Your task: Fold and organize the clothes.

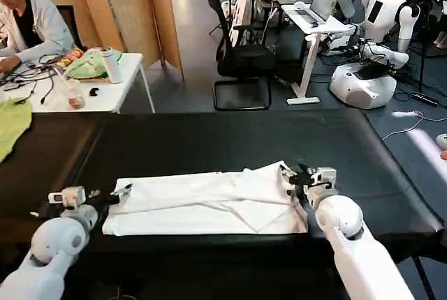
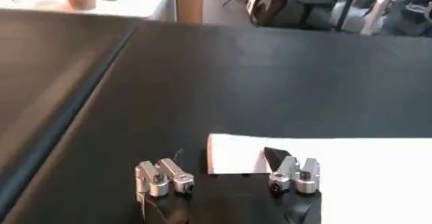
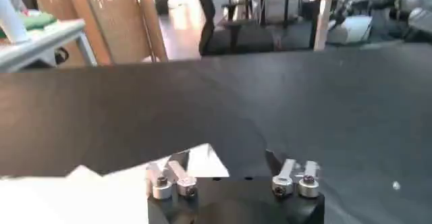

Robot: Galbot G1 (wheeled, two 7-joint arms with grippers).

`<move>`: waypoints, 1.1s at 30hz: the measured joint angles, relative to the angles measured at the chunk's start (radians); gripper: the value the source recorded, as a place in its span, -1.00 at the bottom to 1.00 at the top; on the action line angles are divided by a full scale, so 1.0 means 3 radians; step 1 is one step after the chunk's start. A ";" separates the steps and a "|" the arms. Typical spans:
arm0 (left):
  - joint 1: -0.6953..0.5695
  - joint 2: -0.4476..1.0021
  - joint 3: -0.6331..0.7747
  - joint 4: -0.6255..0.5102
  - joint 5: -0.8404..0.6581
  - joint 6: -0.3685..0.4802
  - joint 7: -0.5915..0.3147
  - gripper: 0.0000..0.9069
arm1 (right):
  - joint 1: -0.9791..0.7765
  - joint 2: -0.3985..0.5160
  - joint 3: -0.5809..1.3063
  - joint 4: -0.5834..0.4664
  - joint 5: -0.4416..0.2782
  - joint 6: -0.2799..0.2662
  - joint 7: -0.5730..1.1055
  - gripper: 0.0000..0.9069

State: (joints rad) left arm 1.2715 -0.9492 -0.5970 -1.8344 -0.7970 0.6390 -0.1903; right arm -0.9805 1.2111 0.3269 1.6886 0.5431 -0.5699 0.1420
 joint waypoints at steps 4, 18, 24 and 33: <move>-0.0020 -0.0001 0.0001 0.0051 -0.0009 0.0000 0.0026 -1.00 | 0.0009 0.0114 0.0002 -0.0081 -0.0066 0.0040 -0.0017 -1.00; -0.0238 -0.0035 0.0162 0.0296 0.0732 -0.0329 0.0289 0.94 | -0.0211 0.0297 0.0160 0.0116 -0.0189 0.0172 0.0040 0.35; -0.0297 -0.0041 0.0185 0.0308 0.0798 -0.0450 0.0364 0.94 | -0.0316 0.0171 0.0214 0.0277 -0.0085 0.0179 -0.0156 0.94; -0.0155 0.0071 0.0066 0.0163 0.0784 -0.0477 0.0360 0.94 | -0.0577 -0.0100 0.0346 0.0721 0.0113 0.0174 -0.0144 0.94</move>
State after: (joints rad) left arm 1.2250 -0.9278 -0.5773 -1.7855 -0.5617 0.4958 -0.0824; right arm -1.1535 1.1813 0.4307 1.9049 0.5771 -0.5177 0.0988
